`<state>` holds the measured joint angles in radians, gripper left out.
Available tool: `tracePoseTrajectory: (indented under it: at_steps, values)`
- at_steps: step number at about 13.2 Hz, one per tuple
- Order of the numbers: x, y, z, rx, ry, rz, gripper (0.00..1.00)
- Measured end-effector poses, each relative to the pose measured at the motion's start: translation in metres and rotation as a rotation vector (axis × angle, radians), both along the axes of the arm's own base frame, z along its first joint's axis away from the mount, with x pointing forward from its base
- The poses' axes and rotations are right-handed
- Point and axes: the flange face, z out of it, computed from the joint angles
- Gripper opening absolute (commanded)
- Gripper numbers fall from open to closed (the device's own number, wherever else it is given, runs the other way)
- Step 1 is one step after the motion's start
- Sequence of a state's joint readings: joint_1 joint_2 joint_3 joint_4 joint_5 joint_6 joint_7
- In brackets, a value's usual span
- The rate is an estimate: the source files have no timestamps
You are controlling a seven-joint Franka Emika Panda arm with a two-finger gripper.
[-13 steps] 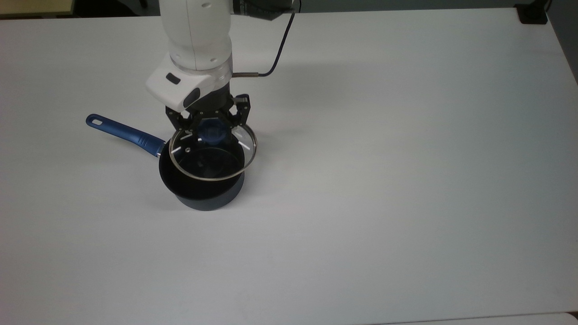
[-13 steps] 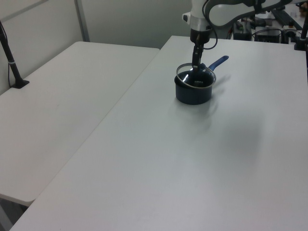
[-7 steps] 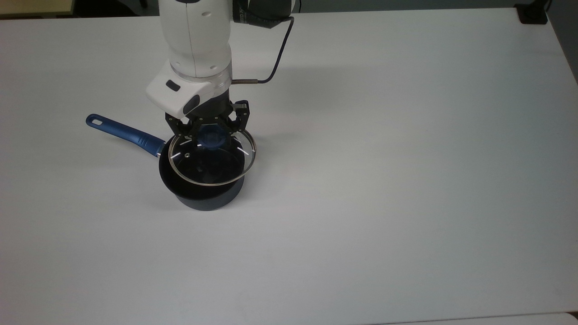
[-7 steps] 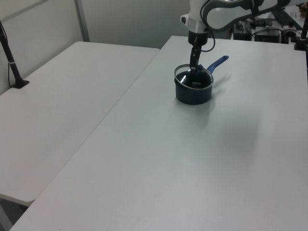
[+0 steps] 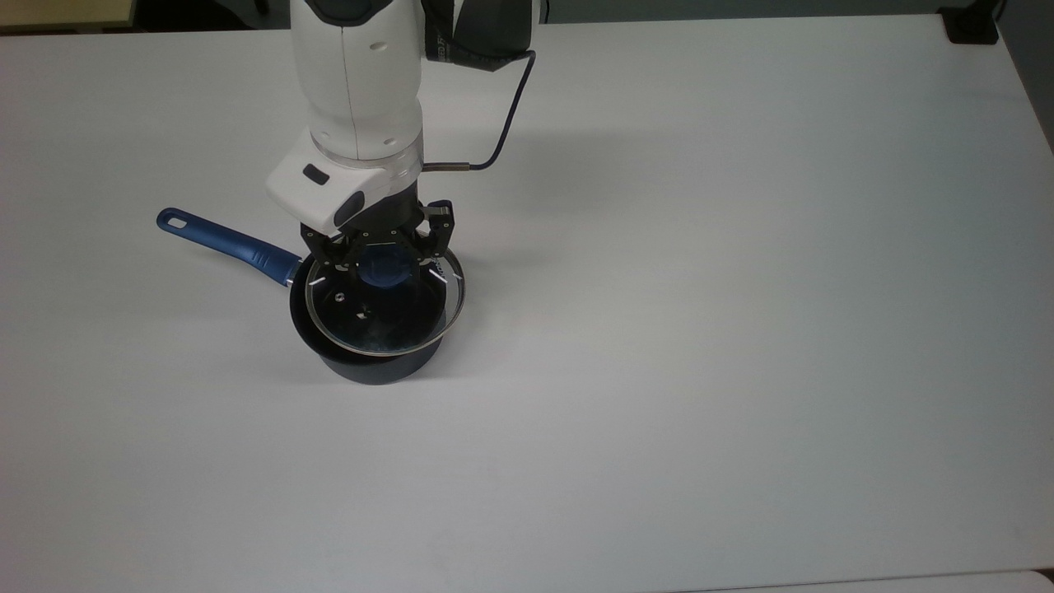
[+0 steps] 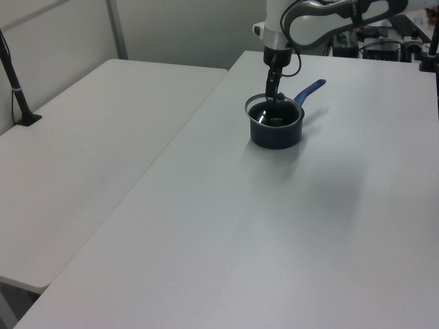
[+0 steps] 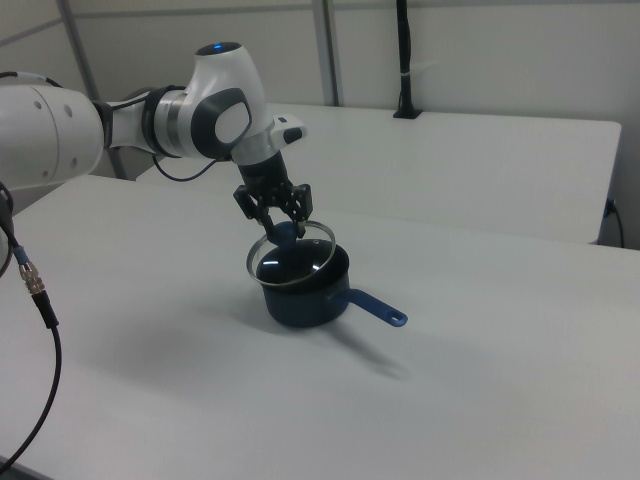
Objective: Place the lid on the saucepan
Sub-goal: 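Lower the lid onto the saucepan rim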
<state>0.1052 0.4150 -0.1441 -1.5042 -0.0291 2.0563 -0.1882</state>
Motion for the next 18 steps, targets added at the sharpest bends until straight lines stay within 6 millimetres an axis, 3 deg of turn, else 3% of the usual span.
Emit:
tracePoseTrajectory:
  at_steps: [14, 18]
  values:
    - [0.003, 0.002, -0.015, -0.002, 0.017, 0.002, 0.32]
    - [0.013, 0.006, -0.017, -0.003, -0.046, 0.011, 0.32]
